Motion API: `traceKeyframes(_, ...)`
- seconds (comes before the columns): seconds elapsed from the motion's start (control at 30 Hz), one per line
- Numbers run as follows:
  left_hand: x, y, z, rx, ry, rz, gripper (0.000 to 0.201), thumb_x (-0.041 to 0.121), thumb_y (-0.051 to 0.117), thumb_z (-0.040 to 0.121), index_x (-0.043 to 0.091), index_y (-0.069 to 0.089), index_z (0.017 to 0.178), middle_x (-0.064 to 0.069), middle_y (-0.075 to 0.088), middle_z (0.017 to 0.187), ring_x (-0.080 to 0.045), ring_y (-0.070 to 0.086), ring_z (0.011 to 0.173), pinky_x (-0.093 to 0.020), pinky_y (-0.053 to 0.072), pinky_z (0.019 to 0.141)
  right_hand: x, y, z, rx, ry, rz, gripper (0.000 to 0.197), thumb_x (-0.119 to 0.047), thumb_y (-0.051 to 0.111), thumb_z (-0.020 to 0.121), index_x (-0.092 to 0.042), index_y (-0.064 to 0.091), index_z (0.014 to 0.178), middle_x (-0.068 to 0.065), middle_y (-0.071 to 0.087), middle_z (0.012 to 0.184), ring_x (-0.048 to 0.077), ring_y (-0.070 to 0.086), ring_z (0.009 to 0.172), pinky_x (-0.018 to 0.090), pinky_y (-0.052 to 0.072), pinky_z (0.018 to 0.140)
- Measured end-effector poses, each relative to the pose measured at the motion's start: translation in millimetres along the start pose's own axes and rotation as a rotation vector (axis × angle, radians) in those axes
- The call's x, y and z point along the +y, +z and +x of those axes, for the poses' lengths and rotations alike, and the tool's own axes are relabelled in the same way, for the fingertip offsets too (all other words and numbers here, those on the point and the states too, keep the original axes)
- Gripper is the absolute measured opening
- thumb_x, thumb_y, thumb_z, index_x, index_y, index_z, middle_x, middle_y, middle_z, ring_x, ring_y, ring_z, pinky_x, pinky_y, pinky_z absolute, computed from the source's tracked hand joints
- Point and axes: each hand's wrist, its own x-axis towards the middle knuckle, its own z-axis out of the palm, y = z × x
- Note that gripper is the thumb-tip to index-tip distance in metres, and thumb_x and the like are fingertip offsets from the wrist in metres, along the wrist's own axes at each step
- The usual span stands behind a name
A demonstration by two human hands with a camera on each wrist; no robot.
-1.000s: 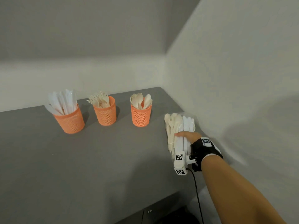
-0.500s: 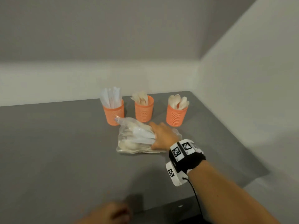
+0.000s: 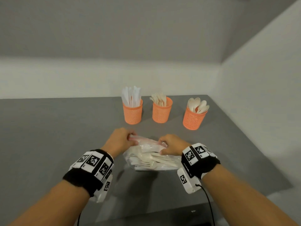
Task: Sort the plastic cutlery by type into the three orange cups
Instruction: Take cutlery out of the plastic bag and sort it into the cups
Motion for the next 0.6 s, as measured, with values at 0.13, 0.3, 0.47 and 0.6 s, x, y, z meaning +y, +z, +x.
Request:
traceKeyframes(0.13, 9, -16, 2, 0.064, 0.106, -0.305, 0.019, 0.017, 0.074, 0.077, 0.011, 0.071, 0.095, 0.015, 0.059, 0.064, -0.001, 0.052, 0.062, -0.011, 0.039, 0.066, 0, -14, -9, 0.060, -0.043, 0.338, 0.032, -0.021, 0.073, 0.078, -0.020, 0.044, 0.063, -0.009, 0.041, 0.065, 0.005, 0.038, 0.058, 0.017, 0.031, 0.056)
traceKeyframes(0.3, 21, -37, 0, 0.090, 0.107, -0.691, 0.009, 0.018, 0.067, 0.082, 0.011, 0.072, 0.084, -0.019, 0.069, 0.086, -0.019, 0.060, 0.080, -0.031, 0.049, 0.084, -19, -28, -21, 0.036, -0.061, 0.708, 0.016, -0.029, 0.051, 0.094, -0.013, 0.050, 0.096, -0.006, 0.052, 0.071, 0.003, 0.047, 0.059, 0.018, 0.039, 0.061)
traceKeyframes(0.47, 21, -41, -4, 0.122, 0.036, -0.990, 0.007, 0.008, 0.068, 0.075, 0.014, 0.070, 0.071, -0.002, 0.062, 0.061, -0.012, 0.061, 0.061, -0.022, 0.053, 0.067, -13, -30, -18, 0.099, -0.114, 0.547, 0.042, -0.018, 0.060, 0.089, -0.015, 0.040, 0.126, 0.005, 0.061, 0.088, 0.004, 0.055, 0.072, 0.008, 0.041, 0.068)
traceKeyframes(0.6, 9, -33, -11, -0.009, -0.086, -1.038, 0.021, -0.005, 0.063, 0.080, 0.010, 0.056, 0.092, 0.011, 0.044, 0.037, -0.001, 0.048, 0.036, -0.018, 0.047, 0.041, 1, -25, -14, -0.020, 0.102, -0.009, 0.019, -0.011, 0.057, 0.088, -0.008, 0.056, 0.106, 0.006, 0.060, 0.092, 0.025, 0.057, 0.092, 0.025, 0.042, 0.069)
